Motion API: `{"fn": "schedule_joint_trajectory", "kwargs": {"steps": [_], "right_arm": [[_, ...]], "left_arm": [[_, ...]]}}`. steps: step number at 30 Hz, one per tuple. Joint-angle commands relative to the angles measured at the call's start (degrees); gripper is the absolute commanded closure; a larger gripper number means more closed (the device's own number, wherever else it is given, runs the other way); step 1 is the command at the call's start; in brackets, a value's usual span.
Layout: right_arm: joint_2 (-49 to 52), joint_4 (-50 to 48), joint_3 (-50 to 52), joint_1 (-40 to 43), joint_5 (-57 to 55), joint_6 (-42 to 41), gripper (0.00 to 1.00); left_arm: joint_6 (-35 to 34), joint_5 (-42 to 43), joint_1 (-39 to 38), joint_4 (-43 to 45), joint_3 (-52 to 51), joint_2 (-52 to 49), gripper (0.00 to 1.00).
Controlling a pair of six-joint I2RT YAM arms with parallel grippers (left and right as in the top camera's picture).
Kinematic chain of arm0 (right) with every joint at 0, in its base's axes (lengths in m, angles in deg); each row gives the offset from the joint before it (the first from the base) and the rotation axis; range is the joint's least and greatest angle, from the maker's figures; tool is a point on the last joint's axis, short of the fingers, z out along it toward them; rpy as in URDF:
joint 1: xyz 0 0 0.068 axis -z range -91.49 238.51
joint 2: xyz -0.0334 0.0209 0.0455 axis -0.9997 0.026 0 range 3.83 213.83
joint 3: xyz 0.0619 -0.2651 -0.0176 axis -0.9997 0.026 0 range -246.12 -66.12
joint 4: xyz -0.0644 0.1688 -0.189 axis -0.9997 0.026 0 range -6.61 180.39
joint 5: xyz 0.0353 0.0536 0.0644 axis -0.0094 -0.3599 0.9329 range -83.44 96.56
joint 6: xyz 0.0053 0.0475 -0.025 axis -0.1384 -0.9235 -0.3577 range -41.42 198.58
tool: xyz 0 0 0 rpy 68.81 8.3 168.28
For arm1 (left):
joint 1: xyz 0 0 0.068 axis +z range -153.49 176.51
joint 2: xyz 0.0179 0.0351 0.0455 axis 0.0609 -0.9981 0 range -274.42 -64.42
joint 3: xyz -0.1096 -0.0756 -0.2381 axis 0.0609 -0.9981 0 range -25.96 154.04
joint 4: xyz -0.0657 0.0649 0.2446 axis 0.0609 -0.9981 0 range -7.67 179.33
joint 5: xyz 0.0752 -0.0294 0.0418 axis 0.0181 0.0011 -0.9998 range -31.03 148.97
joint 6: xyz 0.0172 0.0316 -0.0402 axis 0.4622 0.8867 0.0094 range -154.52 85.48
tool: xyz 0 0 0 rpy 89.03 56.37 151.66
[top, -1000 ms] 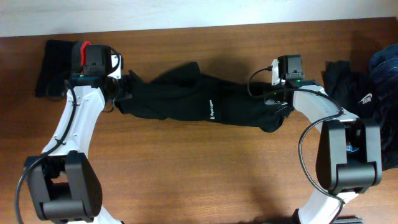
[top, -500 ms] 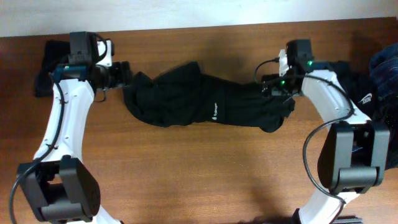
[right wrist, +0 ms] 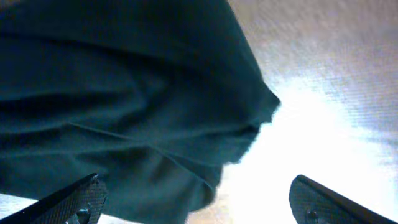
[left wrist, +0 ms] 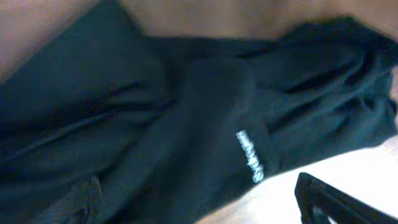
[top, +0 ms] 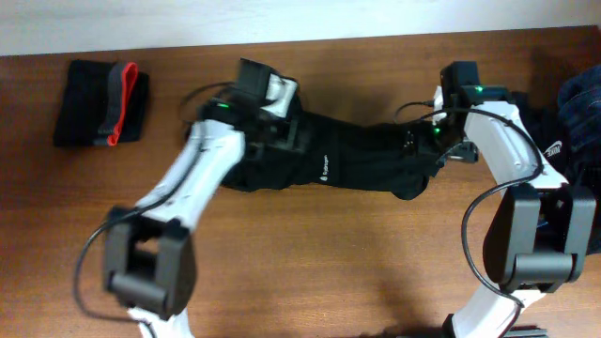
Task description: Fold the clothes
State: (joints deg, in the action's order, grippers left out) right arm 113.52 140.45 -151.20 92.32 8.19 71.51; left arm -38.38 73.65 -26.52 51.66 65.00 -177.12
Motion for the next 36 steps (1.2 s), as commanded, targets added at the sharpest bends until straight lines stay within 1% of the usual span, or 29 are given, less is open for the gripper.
{"fn": "schedule_joint_trajectory", "kwargs": {"steps": [1, 3, 6, 10, 11, 12, 14, 16, 17, 19, 20, 21, 22, 24, 28, 30, 34, 36], "right_arm": [[-0.46, 0.74, 0.33, 1.92, 0.39, -1.2, 0.01], [-0.46, 0.9, 0.33, 2.43, 1.09, -1.18, 0.01], [-0.46, 1.05, 0.33, 2.71, 1.81, -1.16, 0.01], [-0.46, 1.01, 0.33, 2.69, 1.84, -1.16, 0.01], [-0.46, 1.01, 0.33, 2.69, 1.84, -1.16, 0.01], [-0.46, 1.01, 0.33, 2.69, 1.84, -1.16, 0.01], [-0.46, 1.03, 0.33, 2.69, 1.84, -1.16, 0.01], [-0.46, 1.03, 0.33, 2.69, 1.84, -1.16, 0.01], [-0.46, 1.05, 0.33, 2.69, 1.81, -1.16, 0.02], [-0.46, 1.05, 0.33, 2.69, 1.84, -1.16, 0.01], [-0.46, 1.07, 0.33, 2.69, 1.81, -1.16, 0.01], [-0.46, 1.11, 0.33, 2.69, 1.81, -1.16, 0.01], [-0.46, 1.22, 0.33, 2.69, 1.81, -1.16, 0.01], [-0.46, 1.29, 0.33, 2.69, 1.84, -1.16, 0.01], [-0.48, 2.95, 0.28, 2.69, 1.84, -1.14, 0.0], [-0.63, 4.46, 0.22, 2.58, 1.81, -1.11, 0.05], [-1.05, 5.84, 0.2, 2.54, 1.84, -0.92, 0.06], [-1.33, 6.34, 0.22, 2.54, 1.86, -0.92, 0.05]], "left_arm": [[1.73, -3.93, -3.21, 2.67, -0.76, -4.76, 0.01], [3.56, -9.2, -4.79, 4.42, -0.76, -6.69, 0.01], [4.15, -16.22, -6.45, 6.05, -0.76, -8.66, 0.01], [5.44, -16.61, -7.1, 6.43, -0.76, -9.66, 0.02], [5.44, -16.63, -7.08, 6.4, -0.76, -9.66, 0.07], [5.44, -16.61, -7.08, 6.43, -0.76, -9.66, 0.2], [5.44, -16.61, -7.08, 6.69, -0.74, -9.64, 0.57], [5.44, -16.61, -7.08, 6.84, -0.74, -9.64, 0.77], [5.44, -16.61, -7.08, 6.84, -0.74, -9.64, 0.8], [5.44, -16.61, -7.08, 6.84, -0.74, -9.64, 0.82], [5.44, -16.61, -7.08, 6.82, -0.74, -9.64, 0.85], [5.44, -16.63, -7.08, 6.8, -0.74, -9.64, 0.94], [5.46, -16.65, -7.02, 6.34, -0.55, -9.46, 1.0], [5.44, -16.63, -6.73, 4.04, 0.61, -8.72, 1.0], [5.44, -16.63, -5.86, -4.98, 5.07, -4.83, 1.0], [5.42, -16.61, -5.2, -10.75, 7.8, -1.64, 1.0], [5.4, -16.41, -4.48, -21.07, 11.8, 5.75, 1.0], [4.52, -16.39, -4.5, -24.55, 12.15, 9.64, 1.0]]}}
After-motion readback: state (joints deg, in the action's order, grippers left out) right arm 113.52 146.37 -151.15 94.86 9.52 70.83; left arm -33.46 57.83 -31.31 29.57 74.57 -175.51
